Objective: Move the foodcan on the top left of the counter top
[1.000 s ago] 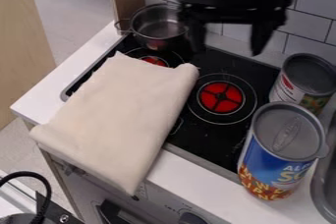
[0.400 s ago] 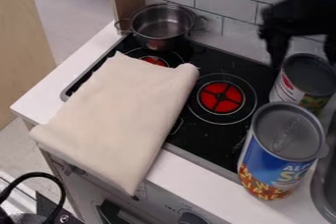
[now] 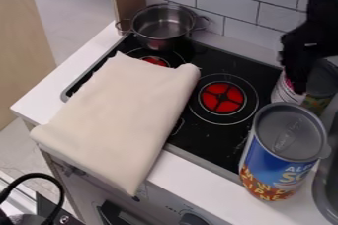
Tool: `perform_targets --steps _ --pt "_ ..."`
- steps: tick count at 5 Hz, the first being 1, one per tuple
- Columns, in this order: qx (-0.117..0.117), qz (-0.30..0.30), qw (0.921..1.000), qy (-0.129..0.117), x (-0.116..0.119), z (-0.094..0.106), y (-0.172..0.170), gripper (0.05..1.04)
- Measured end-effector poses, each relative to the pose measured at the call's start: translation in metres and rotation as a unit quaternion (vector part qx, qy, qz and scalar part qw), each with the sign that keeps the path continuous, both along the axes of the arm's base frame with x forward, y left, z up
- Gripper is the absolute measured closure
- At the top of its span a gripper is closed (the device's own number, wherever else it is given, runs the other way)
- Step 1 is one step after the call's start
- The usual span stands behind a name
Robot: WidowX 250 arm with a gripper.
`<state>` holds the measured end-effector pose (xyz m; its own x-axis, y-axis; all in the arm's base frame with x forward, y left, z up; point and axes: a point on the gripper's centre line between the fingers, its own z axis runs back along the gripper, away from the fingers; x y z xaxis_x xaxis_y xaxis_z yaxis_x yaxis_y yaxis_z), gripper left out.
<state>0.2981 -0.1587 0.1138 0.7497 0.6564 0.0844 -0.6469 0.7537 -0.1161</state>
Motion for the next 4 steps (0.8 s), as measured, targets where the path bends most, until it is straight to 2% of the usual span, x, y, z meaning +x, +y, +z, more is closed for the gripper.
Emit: perform_targets --steps 1,3,4 --pt "-0.018 0.035 0.9992 0.0 0.001 -0.004 -0.007 0.087" --pt "-0.019 0.05 0.9985 0.013 0.002 -0.025 -0.017 0.087" --pt "-0.022 0.074 0.997 0.007 0.003 -0.033 -0.023 0.087"
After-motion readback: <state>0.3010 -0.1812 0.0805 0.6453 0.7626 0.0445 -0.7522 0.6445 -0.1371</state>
